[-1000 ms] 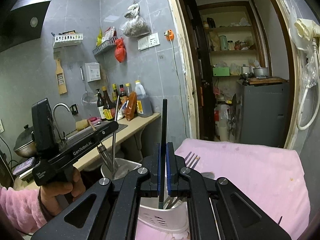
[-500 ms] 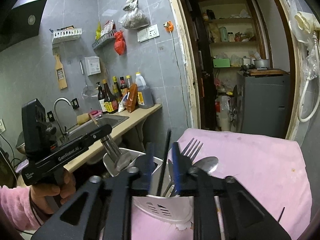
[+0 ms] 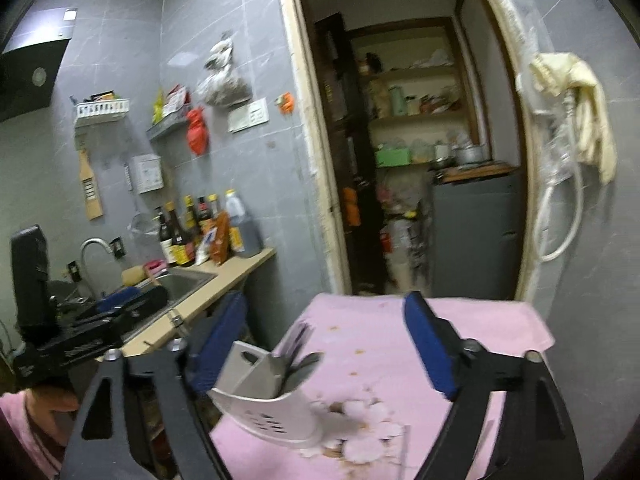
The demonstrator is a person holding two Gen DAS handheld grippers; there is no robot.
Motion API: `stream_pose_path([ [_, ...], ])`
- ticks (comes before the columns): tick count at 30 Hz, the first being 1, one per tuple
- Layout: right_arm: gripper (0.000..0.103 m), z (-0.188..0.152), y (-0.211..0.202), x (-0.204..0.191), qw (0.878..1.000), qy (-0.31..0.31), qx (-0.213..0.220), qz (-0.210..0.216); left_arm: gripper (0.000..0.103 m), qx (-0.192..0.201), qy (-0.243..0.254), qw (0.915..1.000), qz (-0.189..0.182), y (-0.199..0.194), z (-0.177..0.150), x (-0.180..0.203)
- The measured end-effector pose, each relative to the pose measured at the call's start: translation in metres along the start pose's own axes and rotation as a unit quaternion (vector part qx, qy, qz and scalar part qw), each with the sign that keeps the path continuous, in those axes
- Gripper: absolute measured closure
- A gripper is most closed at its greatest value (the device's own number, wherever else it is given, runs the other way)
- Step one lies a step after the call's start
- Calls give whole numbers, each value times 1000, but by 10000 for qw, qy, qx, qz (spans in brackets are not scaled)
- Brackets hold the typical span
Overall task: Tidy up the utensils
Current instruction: 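Open the left gripper over the caddy while the right gripper releases the black chopstick, then move both tools back over the remaining silver and black chopsticks on the cloth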
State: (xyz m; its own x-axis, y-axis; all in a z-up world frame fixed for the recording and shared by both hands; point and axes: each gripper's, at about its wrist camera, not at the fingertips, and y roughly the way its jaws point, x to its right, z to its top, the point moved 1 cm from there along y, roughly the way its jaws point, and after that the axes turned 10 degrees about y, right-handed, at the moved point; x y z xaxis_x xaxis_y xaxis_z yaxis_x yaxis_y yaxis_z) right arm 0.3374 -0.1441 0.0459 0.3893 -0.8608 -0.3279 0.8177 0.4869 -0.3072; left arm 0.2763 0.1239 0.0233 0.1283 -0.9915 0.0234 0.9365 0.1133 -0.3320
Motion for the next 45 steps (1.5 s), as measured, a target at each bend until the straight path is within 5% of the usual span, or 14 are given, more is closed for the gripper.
stream_pose_path([
  [2, 8, 7, -8, 7, 9998, -48, 114, -160, 2, 60, 47, 9999, 81, -5, 6, 9],
  [6, 2, 16, -27, 22, 9980, -224, 325, -484, 0, 173, 112, 9996, 187, -11, 13, 26],
  [22, 1, 17, -68, 101, 9887, -406, 363, -1395, 0, 145, 554, 9984, 25, -4, 6, 117],
  [34, 1, -3, -78, 164, 9848, -336, 105, -1703, 0, -82, 734, 9962, -455, 12, -24, 186],
  [45, 1, -41, -58, 196, 9850, -239, -338, -1674, 0, -560, 647, 9951, -503, 35, -72, 207],
])
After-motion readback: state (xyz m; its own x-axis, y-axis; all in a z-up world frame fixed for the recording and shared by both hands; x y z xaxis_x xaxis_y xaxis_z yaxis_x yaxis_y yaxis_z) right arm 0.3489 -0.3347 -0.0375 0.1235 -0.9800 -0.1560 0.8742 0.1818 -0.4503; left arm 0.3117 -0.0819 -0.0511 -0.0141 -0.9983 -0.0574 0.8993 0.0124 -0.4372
